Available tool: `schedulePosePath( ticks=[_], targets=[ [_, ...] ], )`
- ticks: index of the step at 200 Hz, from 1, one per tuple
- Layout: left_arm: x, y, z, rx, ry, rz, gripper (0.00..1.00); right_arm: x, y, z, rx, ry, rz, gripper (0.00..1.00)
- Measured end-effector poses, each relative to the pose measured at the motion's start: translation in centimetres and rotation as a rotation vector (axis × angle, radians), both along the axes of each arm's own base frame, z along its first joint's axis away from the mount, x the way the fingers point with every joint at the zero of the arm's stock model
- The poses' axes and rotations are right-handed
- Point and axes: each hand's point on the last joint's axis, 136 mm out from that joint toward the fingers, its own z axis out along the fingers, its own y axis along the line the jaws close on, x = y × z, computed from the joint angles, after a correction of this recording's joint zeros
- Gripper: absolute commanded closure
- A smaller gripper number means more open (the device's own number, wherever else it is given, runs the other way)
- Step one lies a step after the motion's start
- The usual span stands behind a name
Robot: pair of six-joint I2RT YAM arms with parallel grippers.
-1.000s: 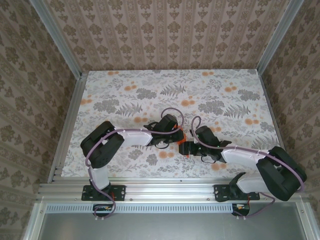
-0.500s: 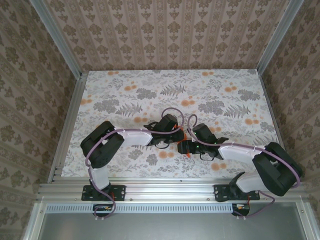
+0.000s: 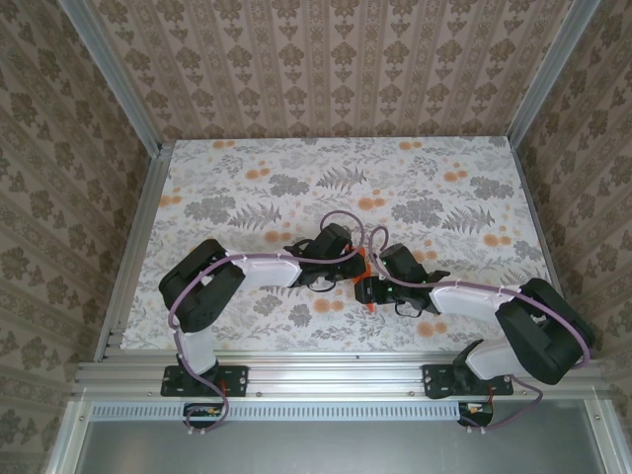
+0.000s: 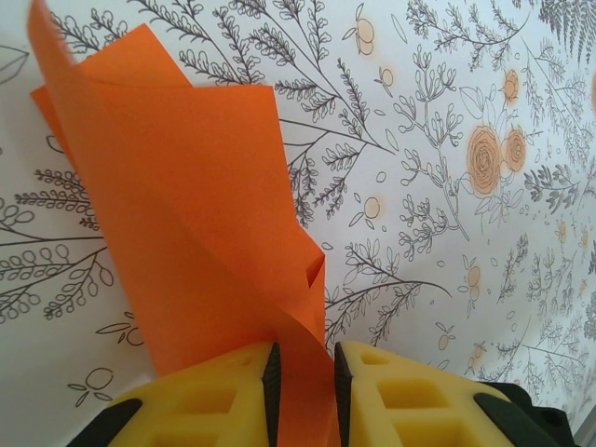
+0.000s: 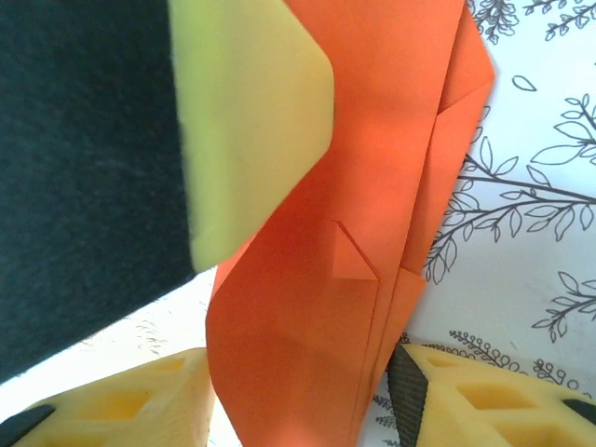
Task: Fold a paper plane with a square sheet of paper (pick it up from the middle)
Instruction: Fold the wing for the fifth time at the center of the table.
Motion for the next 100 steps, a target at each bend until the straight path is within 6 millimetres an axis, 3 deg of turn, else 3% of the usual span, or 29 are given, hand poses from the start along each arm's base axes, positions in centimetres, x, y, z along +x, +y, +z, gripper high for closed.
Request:
schedulePosePath(
  ticks=[37, 66, 100],
  targets=[
    [0.01, -0.02, 0.03, -0.001, -0.001, 0.0, 0.75, 0.2, -0.29, -0.19, -0.012, -0.001, -0.015, 0.59],
    [0.02, -0.02, 0.03, -0.001, -0.001, 0.0, 0.75, 0.22, -0.28, -0.16, -0.011, 0.0, -0.018, 0.53],
    [0.01, -0.02, 0.03, -0.001, -0.001, 0.0, 0.75, 0.32, -0.36, 0.13, -0.004, -0.006, -0.026, 0.66]
  ],
)
